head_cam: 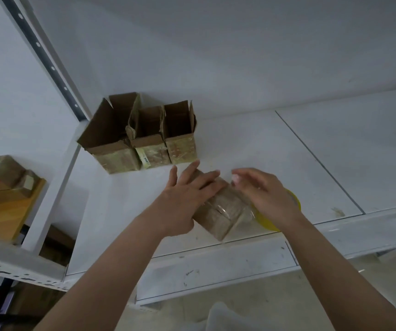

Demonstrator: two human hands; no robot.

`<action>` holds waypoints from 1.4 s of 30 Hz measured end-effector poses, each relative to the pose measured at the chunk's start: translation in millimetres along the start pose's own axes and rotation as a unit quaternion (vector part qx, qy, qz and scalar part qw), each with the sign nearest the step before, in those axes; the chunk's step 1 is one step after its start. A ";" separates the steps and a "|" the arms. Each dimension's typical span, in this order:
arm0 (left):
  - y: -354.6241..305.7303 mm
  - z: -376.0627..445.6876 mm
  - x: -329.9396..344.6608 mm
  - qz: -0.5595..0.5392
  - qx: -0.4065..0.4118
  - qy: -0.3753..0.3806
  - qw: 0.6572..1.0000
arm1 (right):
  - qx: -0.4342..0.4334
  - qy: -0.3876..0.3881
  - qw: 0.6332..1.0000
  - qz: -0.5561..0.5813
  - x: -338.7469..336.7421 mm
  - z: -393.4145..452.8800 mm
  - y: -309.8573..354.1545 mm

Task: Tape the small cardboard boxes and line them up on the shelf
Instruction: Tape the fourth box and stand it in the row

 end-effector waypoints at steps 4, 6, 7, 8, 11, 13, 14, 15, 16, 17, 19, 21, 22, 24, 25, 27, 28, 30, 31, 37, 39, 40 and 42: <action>3.0 -0.2 7.2 0.035 -0.022 -0.022 0.999 | 0.004 0.041 0.999 -0.033 14.6 -3.4 -2.9; 3.1 -0.9 14.8 0.026 -0.051 -0.017 0.998 | 0.021 0.032 0.999 -0.028 19.7 -7.0 -6.6; 2.5 -1.4 18.1 0.011 -0.071 -0.026 0.997 | 0.028 0.024 0.999 -0.021 22.0 -8.8 -8.3; 1.9 -1.8 20.1 -0.014 -0.094 -0.048 0.994 | 0.032 0.013 0.999 -0.015 23.5 -10.4 -9.9; 2.4 -1.0 19.6 -0.128 -0.137 -0.147 0.971 | 0.031 -0.027 0.999 0.005 24.7 -10.2 -11.6; 3.7 0.5 18.5 -0.184 -0.138 -0.198 0.953 | 0.028 -0.049 0.998 0.018 24.5 -8.1 -11.0; 3.7 0.8 18.4 -0.195 -0.141 -0.220 0.945 | 0.028 -0.055 0.998 0.023 25.1 -7.4 -10.4; 3.9 1.1 18.6 -0.200 -0.147 -0.243 0.938 | 0.028 -0.058 0.998 0.027 26.3 -6.9 -9.7; 4.2 0.7 18.9 -0.203 -0.153 -0.267 0.929 | 0.028 -0.058 0.997 0.030 28.2 -6.8 -9.0; 5.2 0.1 18.7 -0.209 -0.156 -0.293 0.920 | 0.027 -0.057 0.997 0.034 30.5 -6.9 -8.2; 9.4 -0.8 17.7 -0.222 -0.150 -0.330 0.905 | 0.019 -0.061 0.997 0.046 34.9 -6.6 -5.7; 15.6 -0.8 18.5 -0.234 -0.141 -0.339 0.900 | 0.002 -0.062 0.997 0.050 38.5 -5.3 -4.7; 18.1 -1.4 20.7 -0.240 -0.139 -0.330 0.903 | -0.004 -0.053 0.998 0.039 40.8 -5.1 -6.1; 22.7 -3.7 28.5 -0.251 -0.143 -0.296 0.911 | -0.006 -0.017 1.000 0.000 48.0 -6.3 -13.7; 25.2 -5.8 33.1 -0.257 -0.148 -0.281 0.913 | -0.003 -0.002 1.000 -0.010 53.1 -8.5 -18.5; 28.6 -11.5 38.4 -0.273 -0.159 -0.275 0.908 | -0.007 0.003 1.000 -0.005 61.6 -12.5 -24.4; 28.5 -14.2 38.5 -0.280 -0.155 -0.283 0.904 | -0.014 -0.001 1.000 -0.008 63.9 -12.5 -25.3; 25.4 -18.3 40.4 -0.303 -0.124 -0.298 0.897 | -0.017 -0.003 1.000 -0.024 63.7 -10.4 -24.9; 23.6 -19.8 43.1 -0.323 -0.110 -0.295 0.892 | -0.016 -0.001 0.999 -0.033 62.0 -8.8 -24.6; 28.3 -27.6 59.5 -0.410 -0.106 -0.255 0.869 | -0.036 0.039 0.993 -0.104 64.7 -11.5 -19.7; 29.2 -28.4 61.8 -0.422 -0.092 -0.241 0.869 | -0.043 0.045 0.988 -0.139 64.5 -12.9 -19.9; 28.9 -28.4 63.8 -0.425 -0.084 -0.236 0.870 | -0.049 0.045 0.985 -0.159 63.5 -13.4 -20.2; 28.1 -29.0 69.1 -0.424 -0.069 -0.236 0.872 | -0.069 0.045 0.975 -0.207 62.8 -14.0 -21.2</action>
Point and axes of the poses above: each hand's wrist, its own z-axis towards the middle knuckle, its own x-axis out of the palm, y = z × x, the point moved 1 cm from there along z, towards the middle knuckle, and after that the axes turned 1 degree about y, right-handed, at the moved point
